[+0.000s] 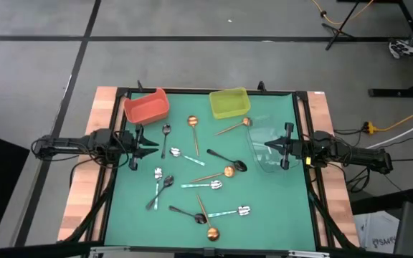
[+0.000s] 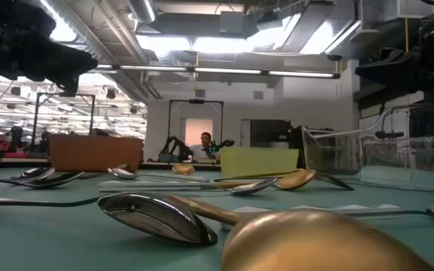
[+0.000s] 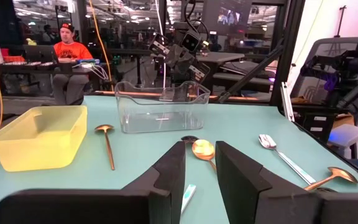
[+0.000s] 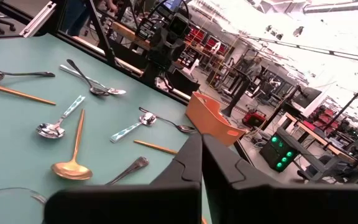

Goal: Sort silverware by color (type)

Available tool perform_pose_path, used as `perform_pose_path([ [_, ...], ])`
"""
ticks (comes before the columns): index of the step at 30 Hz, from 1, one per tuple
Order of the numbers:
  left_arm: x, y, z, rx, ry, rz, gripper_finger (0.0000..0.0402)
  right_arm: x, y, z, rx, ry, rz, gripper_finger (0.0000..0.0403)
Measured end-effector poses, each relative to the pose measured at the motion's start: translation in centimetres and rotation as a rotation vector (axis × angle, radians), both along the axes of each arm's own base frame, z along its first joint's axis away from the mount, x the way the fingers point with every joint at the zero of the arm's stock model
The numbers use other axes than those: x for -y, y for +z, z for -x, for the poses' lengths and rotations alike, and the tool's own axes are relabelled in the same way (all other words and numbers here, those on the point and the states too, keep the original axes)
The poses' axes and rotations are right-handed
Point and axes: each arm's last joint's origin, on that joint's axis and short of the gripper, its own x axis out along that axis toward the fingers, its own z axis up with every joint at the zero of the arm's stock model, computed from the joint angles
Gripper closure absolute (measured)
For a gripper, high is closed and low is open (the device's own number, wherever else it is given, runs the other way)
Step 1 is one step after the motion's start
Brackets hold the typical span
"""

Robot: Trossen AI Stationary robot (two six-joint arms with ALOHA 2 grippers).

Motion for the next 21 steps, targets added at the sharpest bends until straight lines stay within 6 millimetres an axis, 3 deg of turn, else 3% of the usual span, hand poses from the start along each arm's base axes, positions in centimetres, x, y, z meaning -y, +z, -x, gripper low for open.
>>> perform_pose_path([
  [21, 0.00, 0.00, 0.00, 0.000, 0.000, 0.000, 0.0319, 0.12, -0.03, 0.00, -0.003, -0.041, -0.001, 0.0402],
])
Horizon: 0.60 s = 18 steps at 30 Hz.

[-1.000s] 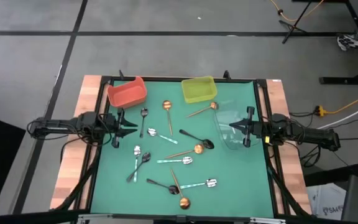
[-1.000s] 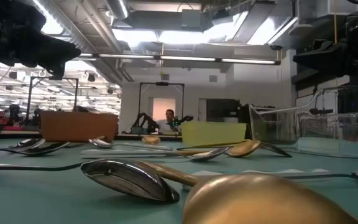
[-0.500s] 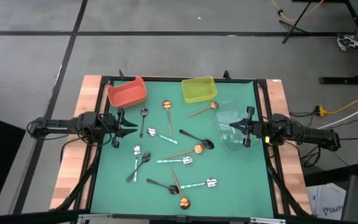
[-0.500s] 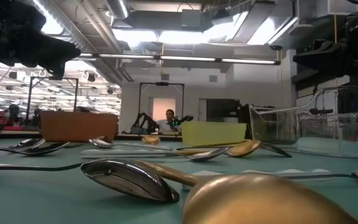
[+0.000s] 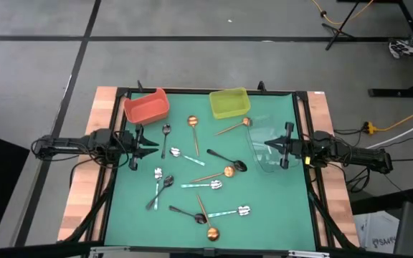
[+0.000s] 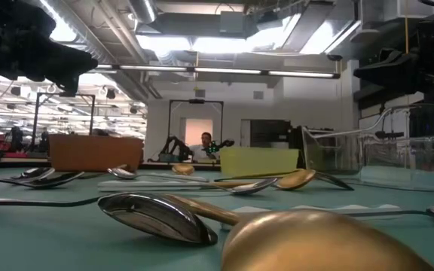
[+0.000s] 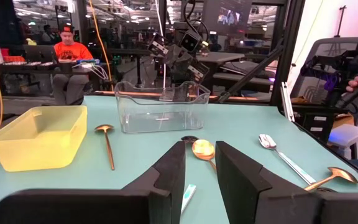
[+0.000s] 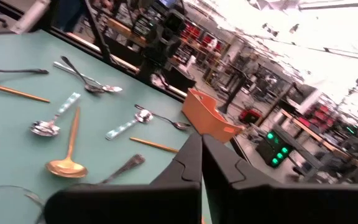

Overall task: Sort silverware by color (type)
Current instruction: Put the top right gold spoon into the transparent bin

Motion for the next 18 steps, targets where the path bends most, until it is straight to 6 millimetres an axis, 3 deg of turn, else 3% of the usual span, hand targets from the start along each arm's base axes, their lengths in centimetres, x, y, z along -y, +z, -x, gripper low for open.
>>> perform_pose_path([
  [8, 0.00, 0.00, 0.00, 0.000, 0.000, 0.000, 0.0319, 0.04, 0.00, 0.00, 0.001, -0.012, -0.021, 0.0402],
  [18, 0.00, 0.00, 0.00, 0.000, 0.000, 0.000, 0.0319, -0.12, 0.05, -0.01, 0.015, 0.044, -0.242, 0.0402],
])
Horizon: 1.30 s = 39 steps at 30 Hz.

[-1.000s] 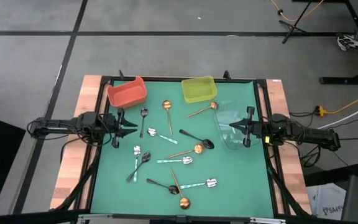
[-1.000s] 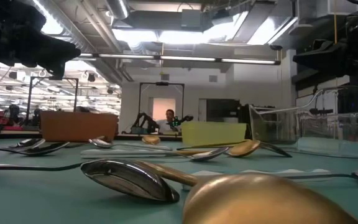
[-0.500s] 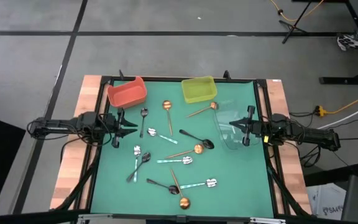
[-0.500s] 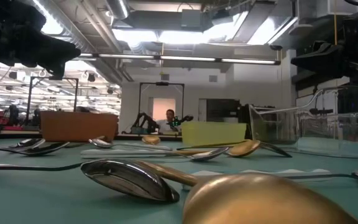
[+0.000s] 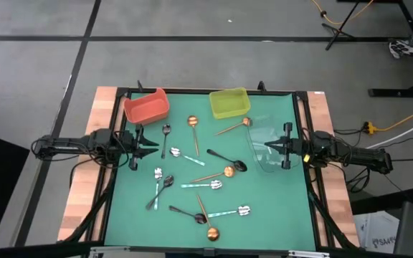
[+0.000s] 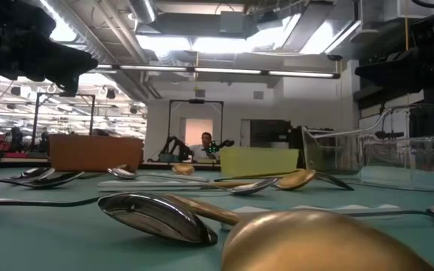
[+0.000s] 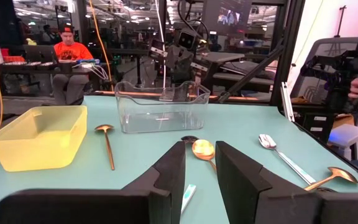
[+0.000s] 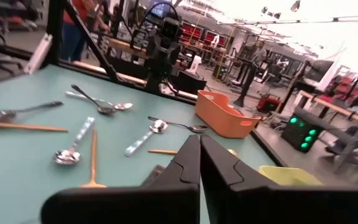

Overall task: Sort silverware by color (type)
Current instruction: Put the top right gold spoon into the transparent bin

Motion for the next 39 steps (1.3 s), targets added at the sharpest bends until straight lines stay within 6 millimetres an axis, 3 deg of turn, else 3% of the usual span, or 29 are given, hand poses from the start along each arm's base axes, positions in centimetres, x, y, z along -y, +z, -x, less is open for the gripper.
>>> perform_pose_path([
  [11, 0.0, 0.0, 0.0, 0.000, 0.000, 0.000, 0.0319, 0.0, 0.0, 0.0, 0.006, 0.001, -0.052, 0.0402],
  [17, 0.0, 0.0, 0.0, 0.000, 0.000, 0.000, 0.0319, 0.0, 1.0, 0.1, 0.107, 0.012, -0.163, 0.0395],
  [31, 0.0, 0.0, 0.0, 0.000, 0.000, 0.000, 0.0319, 0.2, 2.3, 0.3, 0.256, -0.056, -0.229, 0.0225],
  [39, 0.0, 0.0, 0.0, 0.000, 0.000, 0.000, 0.0319, 0.3, 3.2, 0.6, 0.353, -0.061, -0.226, 0.0184],
])
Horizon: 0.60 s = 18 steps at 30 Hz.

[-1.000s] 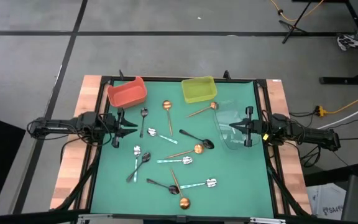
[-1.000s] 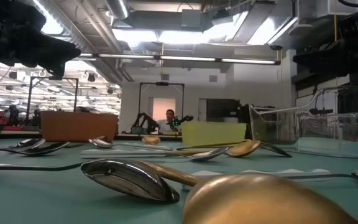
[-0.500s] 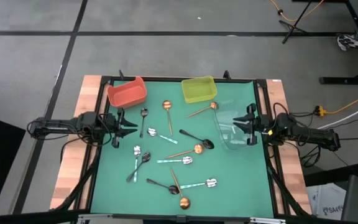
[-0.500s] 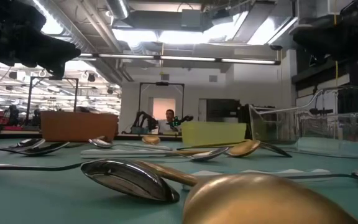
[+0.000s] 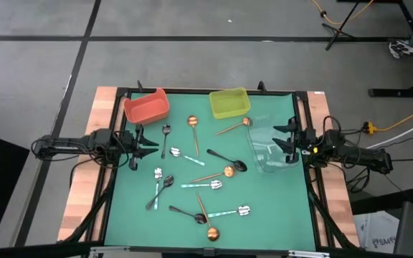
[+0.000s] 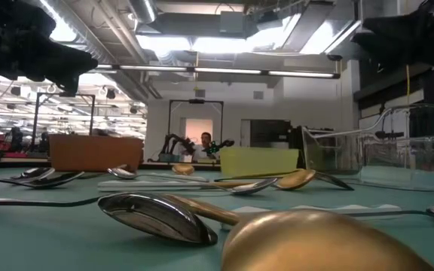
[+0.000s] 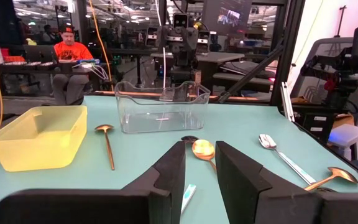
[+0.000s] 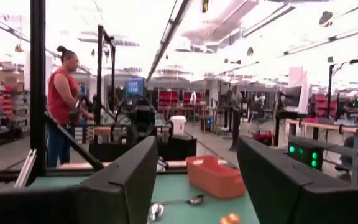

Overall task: Sort silverware by color (type)
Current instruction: Put the top right gold spoon into the transparent bin

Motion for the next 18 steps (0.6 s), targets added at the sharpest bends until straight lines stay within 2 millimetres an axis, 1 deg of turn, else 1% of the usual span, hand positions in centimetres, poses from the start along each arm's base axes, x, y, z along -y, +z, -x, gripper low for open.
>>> perform_pose_path([
  [8, 0.0, 0.0, 0.0, 0.000, 0.000, 0.011, 0.0319, 0.3, 0.6, 0.2, 0.035, -0.116, -0.038, 0.0181],
  [13, 0.0, 0.0, 0.0, 0.000, 0.000, 0.011, 0.0319, 0.4, 2.5, 0.2, 0.038, -0.134, -0.041, 0.0181],
  [15, 0.0, 0.0, 0.0, 0.000, 0.000, 0.011, 0.0319, 0.4, 3.3, -0.1, 0.023, -0.136, -0.037, 0.0181],
  [18, 0.0, 0.0, 0.0, 0.000, 0.000, 0.011, 0.0319, 0.5, 4.5, -0.9, -0.044, -0.151, -0.043, 0.0181],
])
